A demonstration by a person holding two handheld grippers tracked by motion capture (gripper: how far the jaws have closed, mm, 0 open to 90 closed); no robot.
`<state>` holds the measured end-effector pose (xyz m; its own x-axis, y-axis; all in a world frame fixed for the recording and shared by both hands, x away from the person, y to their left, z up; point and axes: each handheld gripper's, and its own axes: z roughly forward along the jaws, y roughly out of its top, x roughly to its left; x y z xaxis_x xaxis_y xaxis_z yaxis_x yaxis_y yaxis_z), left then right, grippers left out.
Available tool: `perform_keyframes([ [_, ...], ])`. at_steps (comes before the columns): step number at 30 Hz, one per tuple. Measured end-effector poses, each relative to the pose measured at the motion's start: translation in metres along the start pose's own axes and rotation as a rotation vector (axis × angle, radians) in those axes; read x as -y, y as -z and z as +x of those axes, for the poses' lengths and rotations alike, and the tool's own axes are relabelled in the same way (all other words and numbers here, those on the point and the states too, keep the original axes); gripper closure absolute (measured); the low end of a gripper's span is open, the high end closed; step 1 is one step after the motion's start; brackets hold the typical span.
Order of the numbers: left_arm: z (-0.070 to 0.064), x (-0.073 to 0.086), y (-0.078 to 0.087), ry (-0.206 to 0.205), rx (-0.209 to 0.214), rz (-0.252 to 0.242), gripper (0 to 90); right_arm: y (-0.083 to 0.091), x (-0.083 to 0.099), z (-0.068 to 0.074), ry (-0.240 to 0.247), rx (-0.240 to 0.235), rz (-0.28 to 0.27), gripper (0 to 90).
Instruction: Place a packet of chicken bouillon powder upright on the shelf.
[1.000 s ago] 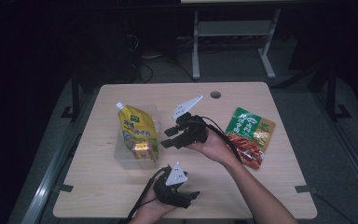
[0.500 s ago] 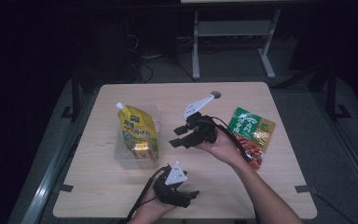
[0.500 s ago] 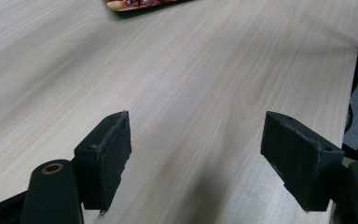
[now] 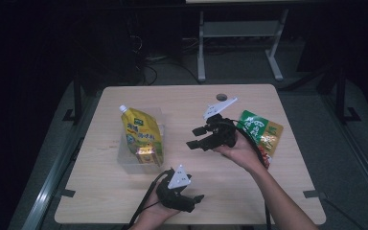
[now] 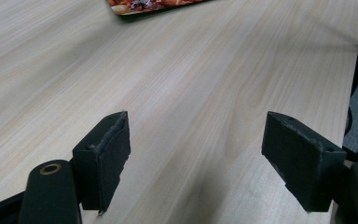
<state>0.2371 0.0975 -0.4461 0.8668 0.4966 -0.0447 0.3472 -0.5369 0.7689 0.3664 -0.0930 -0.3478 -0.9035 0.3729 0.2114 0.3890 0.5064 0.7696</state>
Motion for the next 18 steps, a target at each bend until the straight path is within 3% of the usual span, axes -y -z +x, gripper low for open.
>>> perform_keyframes([
  [12,0.003,-0.003,0.0,-0.016,-0.007,-0.002,21.4,0.021,0.022,-0.012,-0.046,0.054,0.012,36.0],
  [18,0.003,-0.004,-0.002,-0.003,-0.005,-0.006,21.3,0.036,0.036,-0.017,-0.072,0.086,0.013,35.5],
])
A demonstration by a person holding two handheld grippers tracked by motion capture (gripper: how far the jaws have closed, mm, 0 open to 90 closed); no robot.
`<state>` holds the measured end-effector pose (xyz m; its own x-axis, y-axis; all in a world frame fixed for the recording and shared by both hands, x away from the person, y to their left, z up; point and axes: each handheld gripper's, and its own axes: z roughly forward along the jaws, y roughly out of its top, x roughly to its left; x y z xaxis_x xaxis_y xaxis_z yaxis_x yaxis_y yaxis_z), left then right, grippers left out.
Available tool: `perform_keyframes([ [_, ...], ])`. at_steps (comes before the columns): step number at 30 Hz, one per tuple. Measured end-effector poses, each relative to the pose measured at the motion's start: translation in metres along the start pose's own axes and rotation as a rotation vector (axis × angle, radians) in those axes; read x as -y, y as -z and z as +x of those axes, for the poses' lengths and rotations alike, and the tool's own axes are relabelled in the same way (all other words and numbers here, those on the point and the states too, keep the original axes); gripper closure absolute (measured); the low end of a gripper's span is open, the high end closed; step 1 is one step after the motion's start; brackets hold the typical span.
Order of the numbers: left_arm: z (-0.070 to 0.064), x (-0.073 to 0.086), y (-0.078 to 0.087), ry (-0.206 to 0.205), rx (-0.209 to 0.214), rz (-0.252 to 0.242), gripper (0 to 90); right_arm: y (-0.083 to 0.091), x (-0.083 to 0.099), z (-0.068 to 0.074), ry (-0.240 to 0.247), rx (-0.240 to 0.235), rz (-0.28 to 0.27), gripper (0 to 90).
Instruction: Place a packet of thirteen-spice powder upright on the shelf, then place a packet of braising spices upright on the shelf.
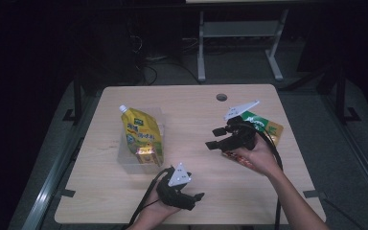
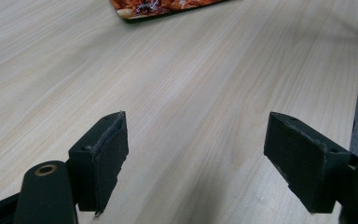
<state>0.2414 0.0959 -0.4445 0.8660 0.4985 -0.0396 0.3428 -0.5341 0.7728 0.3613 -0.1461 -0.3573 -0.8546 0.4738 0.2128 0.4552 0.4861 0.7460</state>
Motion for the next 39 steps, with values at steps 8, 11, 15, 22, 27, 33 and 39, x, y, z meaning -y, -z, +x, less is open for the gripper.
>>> perform_keyframes([
  [8,0.0,0.0,0.0,-0.007,0.001,0.005,21.3,0.016,0.017,-0.008,-0.039,0.039,0.0,34.5],
  [11,0.0,0.0,-0.001,-0.015,0.003,0.011,21.2,0.02,0.023,-0.009,-0.047,0.046,-0.006,34.4],
  [15,-0.001,0.0,-0.001,-0.013,0.0,0.011,21.3,0.022,0.029,-0.011,-0.071,0.052,0.009,33.9],
  [22,0.001,-0.001,-0.001,-0.002,0.004,0.015,21.8,0.025,0.039,-0.015,-0.102,0.064,0.008,33.5],
  [27,0.002,-0.004,-0.001,0.0,0.006,0.015,23.1,0.029,0.044,-0.017,-0.115,0.082,0.01,32.9],
  [33,0.002,-0.011,-0.003,-0.012,0.013,0.018,25.4,0.039,0.051,-0.02,-0.129,0.108,0.005,32.3],
  [39,0.005,-0.026,-0.008,-0.024,0.015,0.015,29.3,0.053,0.057,-0.023,-0.153,0.157,-0.005,31.7],
])
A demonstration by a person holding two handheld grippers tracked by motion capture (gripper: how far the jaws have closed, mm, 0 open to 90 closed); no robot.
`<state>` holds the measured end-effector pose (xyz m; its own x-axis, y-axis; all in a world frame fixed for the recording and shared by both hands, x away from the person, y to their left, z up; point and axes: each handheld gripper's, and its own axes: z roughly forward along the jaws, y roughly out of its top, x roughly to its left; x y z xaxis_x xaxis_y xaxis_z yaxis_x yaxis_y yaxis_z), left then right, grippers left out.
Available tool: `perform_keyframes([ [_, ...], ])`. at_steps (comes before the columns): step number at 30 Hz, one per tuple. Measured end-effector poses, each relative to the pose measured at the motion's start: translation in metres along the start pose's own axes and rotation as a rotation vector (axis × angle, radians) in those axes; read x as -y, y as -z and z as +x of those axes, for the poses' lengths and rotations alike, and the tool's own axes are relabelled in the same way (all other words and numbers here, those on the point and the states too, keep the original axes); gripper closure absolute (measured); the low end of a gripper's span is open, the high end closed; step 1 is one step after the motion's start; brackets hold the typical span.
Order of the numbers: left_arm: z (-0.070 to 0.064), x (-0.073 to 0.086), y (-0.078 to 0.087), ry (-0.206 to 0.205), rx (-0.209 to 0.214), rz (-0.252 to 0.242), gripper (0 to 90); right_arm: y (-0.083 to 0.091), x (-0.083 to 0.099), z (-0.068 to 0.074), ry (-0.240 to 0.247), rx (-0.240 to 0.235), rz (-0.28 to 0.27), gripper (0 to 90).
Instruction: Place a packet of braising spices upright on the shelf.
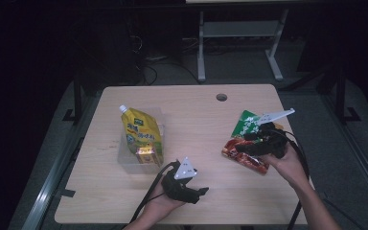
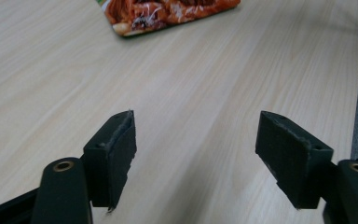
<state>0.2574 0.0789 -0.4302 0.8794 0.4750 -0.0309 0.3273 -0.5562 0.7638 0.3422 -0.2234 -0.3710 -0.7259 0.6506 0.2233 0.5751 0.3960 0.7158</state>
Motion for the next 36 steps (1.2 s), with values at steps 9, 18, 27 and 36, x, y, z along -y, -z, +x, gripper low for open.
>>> perform_keyframes([
  [9,0.006,-0.028,-0.02,-0.021,0.029,0.004,34.7,0.009,0.01,-0.025,-0.095,0.071,0.023,29.2],
  [18,0.014,-0.052,-0.051,-0.036,0.04,0.003,45.9,0.01,0.019,-0.057,-0.164,0.154,0.058,29.4],
  [27,0.026,-0.073,-0.085,-0.007,0.057,0.017,57.7,0.014,0.019,-0.087,-0.26,0.241,0.075,29.1],
  [36,0.032,-0.087,-0.115,-0.026,0.002,0.057,75.2,0.009,0.024,-0.115,-0.342,0.312,0.092,29.6],
])
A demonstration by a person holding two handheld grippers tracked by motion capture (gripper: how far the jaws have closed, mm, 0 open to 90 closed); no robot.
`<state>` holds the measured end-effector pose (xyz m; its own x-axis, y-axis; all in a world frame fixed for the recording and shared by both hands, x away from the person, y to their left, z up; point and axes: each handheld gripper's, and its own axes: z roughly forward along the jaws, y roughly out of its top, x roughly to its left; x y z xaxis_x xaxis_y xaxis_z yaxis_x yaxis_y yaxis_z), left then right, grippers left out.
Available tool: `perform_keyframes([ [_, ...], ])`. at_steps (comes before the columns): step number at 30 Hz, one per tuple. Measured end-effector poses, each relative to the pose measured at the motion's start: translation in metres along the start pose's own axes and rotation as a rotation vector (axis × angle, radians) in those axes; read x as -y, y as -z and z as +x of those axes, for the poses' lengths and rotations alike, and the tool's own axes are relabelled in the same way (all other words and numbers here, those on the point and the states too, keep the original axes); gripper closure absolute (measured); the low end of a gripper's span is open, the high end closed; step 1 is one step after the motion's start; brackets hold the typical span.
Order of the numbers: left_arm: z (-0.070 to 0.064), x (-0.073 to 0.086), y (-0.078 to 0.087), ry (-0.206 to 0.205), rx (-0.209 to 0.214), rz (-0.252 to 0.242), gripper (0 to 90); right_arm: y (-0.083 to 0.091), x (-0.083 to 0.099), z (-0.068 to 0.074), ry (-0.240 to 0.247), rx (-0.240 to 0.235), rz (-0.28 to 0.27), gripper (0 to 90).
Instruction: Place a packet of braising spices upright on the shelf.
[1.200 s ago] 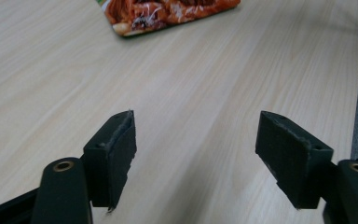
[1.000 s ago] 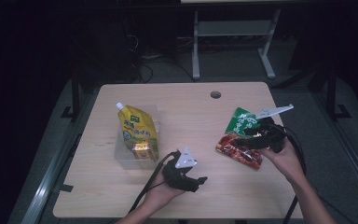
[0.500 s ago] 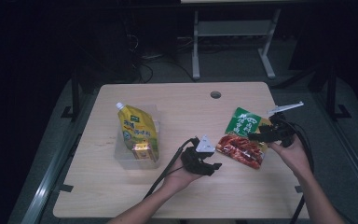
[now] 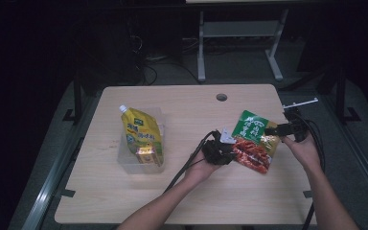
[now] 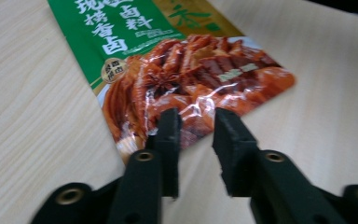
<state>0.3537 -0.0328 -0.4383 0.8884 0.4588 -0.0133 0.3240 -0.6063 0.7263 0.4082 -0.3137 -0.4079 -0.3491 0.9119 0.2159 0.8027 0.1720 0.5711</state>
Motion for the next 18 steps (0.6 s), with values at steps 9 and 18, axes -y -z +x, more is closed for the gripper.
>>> perform_keyframes([
  [9,0.006,0.0,-0.022,0.046,0.0,0.046,79.3,-0.014,0.004,-0.022,-0.097,0.039,0.029,31.2],
  [18,0.01,0.0,-0.03,0.065,-0.019,0.076,78.2,-0.023,0.007,-0.036,-0.146,0.064,0.037,31.5],
])
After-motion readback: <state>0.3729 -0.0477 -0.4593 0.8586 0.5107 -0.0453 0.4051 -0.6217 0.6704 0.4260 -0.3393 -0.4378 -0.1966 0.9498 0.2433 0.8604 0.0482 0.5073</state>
